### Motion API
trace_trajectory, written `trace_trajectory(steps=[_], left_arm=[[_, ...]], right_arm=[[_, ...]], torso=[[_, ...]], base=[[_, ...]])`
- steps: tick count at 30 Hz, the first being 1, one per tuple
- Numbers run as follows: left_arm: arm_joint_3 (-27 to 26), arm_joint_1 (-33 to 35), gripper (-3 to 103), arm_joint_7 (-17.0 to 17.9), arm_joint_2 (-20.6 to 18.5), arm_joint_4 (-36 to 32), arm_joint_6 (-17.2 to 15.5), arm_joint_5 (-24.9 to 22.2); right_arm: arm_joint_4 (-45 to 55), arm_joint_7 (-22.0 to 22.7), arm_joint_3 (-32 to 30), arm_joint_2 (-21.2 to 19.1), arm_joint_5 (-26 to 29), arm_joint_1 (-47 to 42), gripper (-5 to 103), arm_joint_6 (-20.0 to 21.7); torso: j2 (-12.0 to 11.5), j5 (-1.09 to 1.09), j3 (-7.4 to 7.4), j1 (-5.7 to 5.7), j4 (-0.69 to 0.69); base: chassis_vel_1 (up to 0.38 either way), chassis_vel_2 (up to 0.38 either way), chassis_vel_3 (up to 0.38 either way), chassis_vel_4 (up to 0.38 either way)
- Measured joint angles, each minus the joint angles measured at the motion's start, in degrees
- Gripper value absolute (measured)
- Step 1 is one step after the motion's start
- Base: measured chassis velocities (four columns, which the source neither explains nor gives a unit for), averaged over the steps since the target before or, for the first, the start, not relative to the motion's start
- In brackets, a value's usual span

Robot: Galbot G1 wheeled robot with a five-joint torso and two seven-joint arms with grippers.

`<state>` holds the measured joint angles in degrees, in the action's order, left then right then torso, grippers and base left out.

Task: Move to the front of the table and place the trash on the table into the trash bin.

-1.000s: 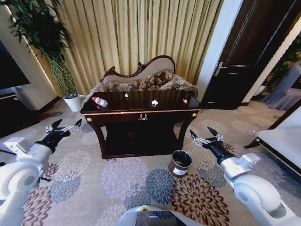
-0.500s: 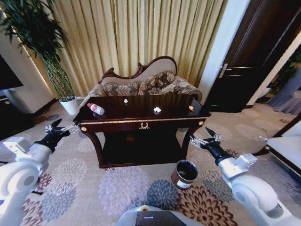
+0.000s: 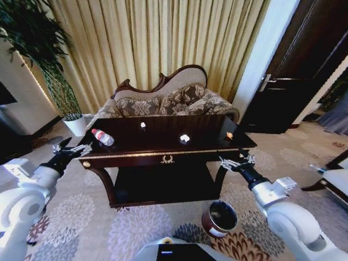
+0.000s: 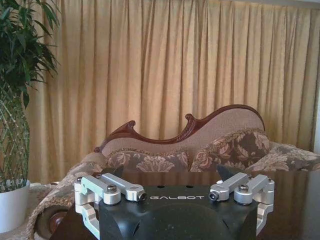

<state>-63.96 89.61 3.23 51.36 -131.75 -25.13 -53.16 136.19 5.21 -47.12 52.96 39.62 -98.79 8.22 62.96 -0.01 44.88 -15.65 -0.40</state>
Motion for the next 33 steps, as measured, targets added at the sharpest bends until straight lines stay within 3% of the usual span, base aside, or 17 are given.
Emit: trace_trajectory(steps=[6,9,11,16,19,21,26,33], left_arm=[[0.22,0.02,100,0.02,0.1,-0.14,0.0,0.02],[0.59,0.03,100,0.02,0.28,-0.46,0.0,0.11],[0.62,0.0,100,0.05,0.38,-0.58,0.0,0.14],[0.44,0.19,100,0.05,0.4,-0.71,0.0,0.14],[0.25,0.46,100,0.05,0.45,-0.72,0.06,0.16],[0.19,0.58,100,0.04,0.51,-0.76,0.1,0.21],[-0.19,0.65,100,0.05,0.56,-0.73,0.25,0.28],[0.35,0.43,100,0.02,1.07,-0.51,0.3,0.98]], right_arm=[[-0.05,2.19,2.16,-0.11,-0.2,2.09,100,-0.17],[0.05,5.14,3.75,-0.52,0.49,5.37,100,3.03],[-0.14,9.6,5.18,-0.87,2.71,8.41,100,6.21],[-0.64,13.38,5.99,-1.53,5.54,11.44,100,10.46],[-1.54,20.09,7.49,-3.14,11.79,16.82,100,17.87],[-2.07,21.59,8.01,-3.79,13.94,18.63,100,19.64],[-6.43,23.78,9.79,-6.78,17.16,24.48,100,22.87],[-15.16,22.53,11.69,-10.15,16.94,29.75,100,23.63]], torso=[[-0.01,0.01,0.01,-0.02,0.01],[-0.02,-0.01,0.02,-0.04,-0.01],[-0.01,0.0,0.0,-0.02,0.01],[0.02,0.01,-0.02,0.03,0.01],[0.02,0.02,-0.01,0.03,0.0],[0.01,0.01,-0.01,0.02,0.0],[0.0,0.0,0.0,0.0,0.02],[0.0,0.02,0.0,0.0,-0.01]], base=[[-0.169,0.149,0.162,-0.145],[-0.087,0.042,0.036,-0.078],[0.0,0.0,0.0,0.0],[0.0,0.0,0.0,0.0],[0.0,0.0,0.0,0.0],[0.0,0.0,0.0,0.0],[0.0,0.0,0.0,0.0],[0.0,0.0,0.0,0.0]])
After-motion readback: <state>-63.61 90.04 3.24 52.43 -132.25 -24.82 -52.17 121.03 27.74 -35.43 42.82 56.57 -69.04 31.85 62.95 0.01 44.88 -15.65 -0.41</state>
